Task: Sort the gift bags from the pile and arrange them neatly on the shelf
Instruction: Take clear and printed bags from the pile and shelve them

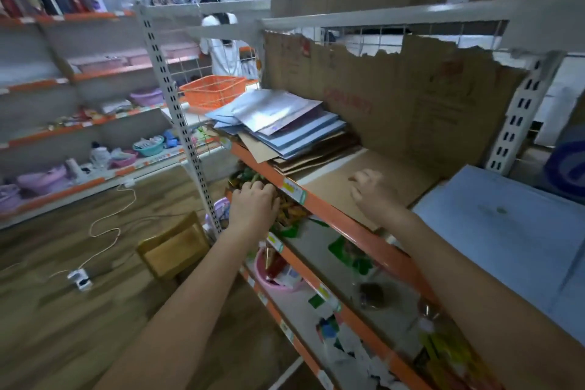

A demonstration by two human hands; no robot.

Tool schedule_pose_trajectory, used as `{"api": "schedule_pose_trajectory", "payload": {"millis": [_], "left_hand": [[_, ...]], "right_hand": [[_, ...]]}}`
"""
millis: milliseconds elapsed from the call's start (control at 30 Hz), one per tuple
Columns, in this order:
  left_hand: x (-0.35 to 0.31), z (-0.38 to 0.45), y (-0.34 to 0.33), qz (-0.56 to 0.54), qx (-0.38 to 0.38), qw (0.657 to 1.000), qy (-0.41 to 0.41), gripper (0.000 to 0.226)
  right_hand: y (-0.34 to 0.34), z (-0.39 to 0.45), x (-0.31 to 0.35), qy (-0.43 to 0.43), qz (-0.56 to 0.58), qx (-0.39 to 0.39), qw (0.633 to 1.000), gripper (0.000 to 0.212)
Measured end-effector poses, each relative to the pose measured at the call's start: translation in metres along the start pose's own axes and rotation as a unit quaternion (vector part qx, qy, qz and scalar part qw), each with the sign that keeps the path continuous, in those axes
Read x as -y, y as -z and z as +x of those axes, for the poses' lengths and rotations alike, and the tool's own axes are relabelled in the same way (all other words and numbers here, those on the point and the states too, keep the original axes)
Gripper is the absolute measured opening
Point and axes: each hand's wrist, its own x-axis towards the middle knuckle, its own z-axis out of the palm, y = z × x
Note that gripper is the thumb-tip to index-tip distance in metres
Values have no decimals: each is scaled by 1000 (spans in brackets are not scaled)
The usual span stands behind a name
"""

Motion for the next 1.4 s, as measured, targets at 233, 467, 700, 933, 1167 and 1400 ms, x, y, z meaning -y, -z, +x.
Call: {"api": "schedule_pose_trajectory", "payload": {"millis": [233,467,700,933,1167,1400], "left_hand": [[73,126,-28,-17,14,999,40,31],[140,231,-67,-41,13,998,46,32],[197,367,-97,-106,20,994,-18,42],[216,459,-118,-147,95,984,-13,71],[219,485,-121,-261,195,945,-43,82],[213,469,-113,-527,204,822,-71,35]], "right_hand": [[-44,141,27,-27,39,39,998,32],[-86,245,56,-87,77,69,991,39],[-127,335,66,-258,76,18,963,45],[-145,373,73,-415,149,-14,897,49],[-142,372,84,-449,347,-187,802,11],[-122,339,77,-446,413,-306,733,10]]}}
